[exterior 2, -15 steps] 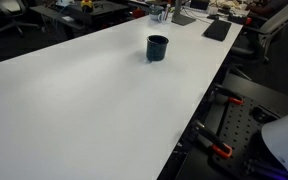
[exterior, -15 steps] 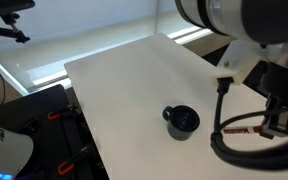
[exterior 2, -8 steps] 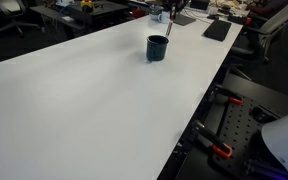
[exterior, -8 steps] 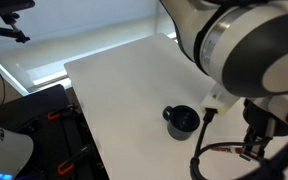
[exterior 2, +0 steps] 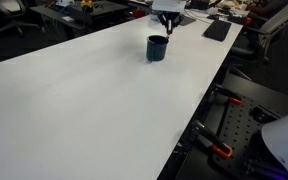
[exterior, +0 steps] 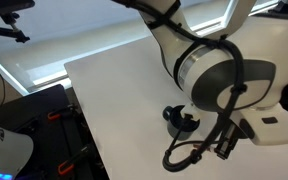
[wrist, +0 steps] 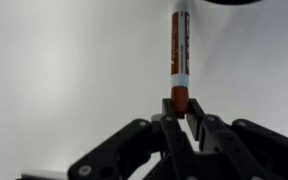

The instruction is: Remove the marker from the cup

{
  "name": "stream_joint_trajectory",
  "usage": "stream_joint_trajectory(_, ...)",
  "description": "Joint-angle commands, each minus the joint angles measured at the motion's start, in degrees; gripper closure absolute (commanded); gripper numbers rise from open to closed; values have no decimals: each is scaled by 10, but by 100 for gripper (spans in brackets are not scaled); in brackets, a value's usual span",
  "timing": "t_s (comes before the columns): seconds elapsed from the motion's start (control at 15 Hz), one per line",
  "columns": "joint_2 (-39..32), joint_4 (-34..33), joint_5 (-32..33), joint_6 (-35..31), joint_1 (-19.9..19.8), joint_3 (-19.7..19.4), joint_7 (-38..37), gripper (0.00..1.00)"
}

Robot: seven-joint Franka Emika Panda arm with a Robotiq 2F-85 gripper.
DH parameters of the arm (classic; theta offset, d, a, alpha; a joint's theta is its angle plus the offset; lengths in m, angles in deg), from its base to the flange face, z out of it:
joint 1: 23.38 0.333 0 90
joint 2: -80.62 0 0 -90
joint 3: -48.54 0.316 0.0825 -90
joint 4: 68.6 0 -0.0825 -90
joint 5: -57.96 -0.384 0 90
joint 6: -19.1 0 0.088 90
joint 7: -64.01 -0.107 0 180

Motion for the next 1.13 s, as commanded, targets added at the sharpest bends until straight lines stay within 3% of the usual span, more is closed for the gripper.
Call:
stream_joint_trajectory(0.0,4,21,-11,-6,19,-10,-14,81)
stream_joint_trajectory(0.07,6,23,-13,0,19,-8,-11,56)
stream_joint_trajectory(0.13,-7,4,-11,1,12,-7,3,53)
stream_joint_trajectory(0.2,-7,4,-11,1,12,-7,3,73)
stream_joint_trajectory(0.4,-10,3,-11,1,12,-7,4,53)
stream_joint_trajectory(1.07,-10,3,-11,1,12,-7,5,53)
